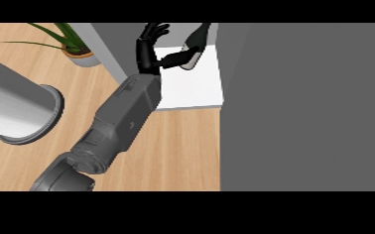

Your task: Pick up the wine, place it into the cabinet and close the cabinet

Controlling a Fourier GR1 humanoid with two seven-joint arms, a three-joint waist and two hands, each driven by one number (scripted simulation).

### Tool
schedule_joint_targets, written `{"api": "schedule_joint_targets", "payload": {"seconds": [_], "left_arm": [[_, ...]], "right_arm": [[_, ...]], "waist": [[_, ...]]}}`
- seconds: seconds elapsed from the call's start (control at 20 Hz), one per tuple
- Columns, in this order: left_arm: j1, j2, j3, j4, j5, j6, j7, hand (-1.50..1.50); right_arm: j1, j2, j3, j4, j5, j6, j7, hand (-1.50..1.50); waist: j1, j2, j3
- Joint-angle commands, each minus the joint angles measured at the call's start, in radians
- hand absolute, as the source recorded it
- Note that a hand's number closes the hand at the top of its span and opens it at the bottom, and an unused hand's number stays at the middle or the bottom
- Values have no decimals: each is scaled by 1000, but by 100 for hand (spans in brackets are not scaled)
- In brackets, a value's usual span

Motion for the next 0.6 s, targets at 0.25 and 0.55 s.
{"api": "schedule_joint_targets", "payload": {"seconds": [0.25,0.55], "left_arm": [[56,24,1,83,-28,24,-42,-150],[30,15,23,64,-21,40,-49,-150]], "right_arm": [[40,22,55,-90,6,-19,24,-150],[-40,-13,4,-62,-28,-35,49,-150]], "waist": [[-17,18,-8],[-1,15,-9]]}}
